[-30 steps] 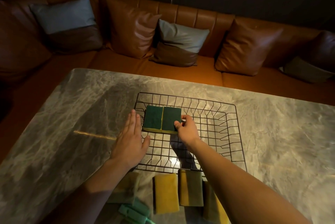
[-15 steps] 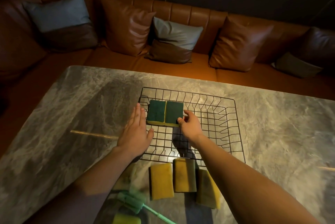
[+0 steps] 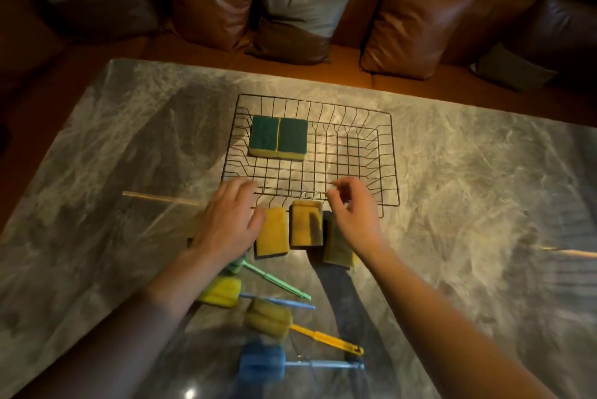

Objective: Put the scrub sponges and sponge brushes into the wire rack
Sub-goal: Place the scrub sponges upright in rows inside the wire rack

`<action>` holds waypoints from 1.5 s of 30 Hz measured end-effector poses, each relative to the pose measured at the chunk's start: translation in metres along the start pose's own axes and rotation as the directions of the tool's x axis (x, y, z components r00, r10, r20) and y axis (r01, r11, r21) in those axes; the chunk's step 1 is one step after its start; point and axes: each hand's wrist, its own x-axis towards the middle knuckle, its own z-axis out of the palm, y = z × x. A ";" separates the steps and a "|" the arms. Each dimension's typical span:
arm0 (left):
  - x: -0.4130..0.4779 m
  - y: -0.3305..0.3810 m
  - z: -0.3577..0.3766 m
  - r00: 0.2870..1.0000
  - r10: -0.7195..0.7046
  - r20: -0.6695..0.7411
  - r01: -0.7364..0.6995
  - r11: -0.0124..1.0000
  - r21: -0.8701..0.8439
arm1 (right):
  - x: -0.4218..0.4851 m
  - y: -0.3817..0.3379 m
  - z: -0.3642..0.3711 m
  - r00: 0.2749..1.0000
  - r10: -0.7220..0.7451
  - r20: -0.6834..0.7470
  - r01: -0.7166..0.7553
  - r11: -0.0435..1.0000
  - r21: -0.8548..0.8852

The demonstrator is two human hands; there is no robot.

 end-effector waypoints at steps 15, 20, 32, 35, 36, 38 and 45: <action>-0.025 0.048 0.053 0.792 -0.534 0.296 0.544 0.837 0.054 | -0.054 0.077 0.005 0.831 0.532 0.161 -0.487 0.837 -0.248; -0.018 0.036 0.057 0.746 -0.573 0.339 0.640 0.758 -0.126 | -0.061 0.085 0.000 0.826 0.525 0.204 -0.507 0.851 -0.136; -0.030 0.047 0.043 0.940 -0.330 0.086 0.326 0.943 0.059 | -0.068 0.077 -0.021 0.938 0.339 -0.070 -0.346 0.927 -0.143; -0.031 0.055 0.048 0.942 -0.306 0.141 0.269 0.935 0.231 | -0.072 0.074 -0.014 0.969 0.218 -0.115 -0.245 0.897 -0.367; -0.032 0.056 0.052 0.934 -0.311 0.176 0.263 0.932 0.249 | -0.073 0.073 -0.011 0.976 0.197 -0.097 -0.220 0.882 -0.417; -0.036 0.057 0.058 0.920 -0.321 0.226 0.286 0.942 0.175 | -0.075 0.074 -0.006 0.981 0.193 -0.026 -0.184 0.877 -0.444; -0.039 0.036 0.060 0.931 -0.328 0.159 0.361 0.892 -0.273 | -0.081 0.086 -0.005 0.981 0.146 0.129 -0.115 0.968 -0.223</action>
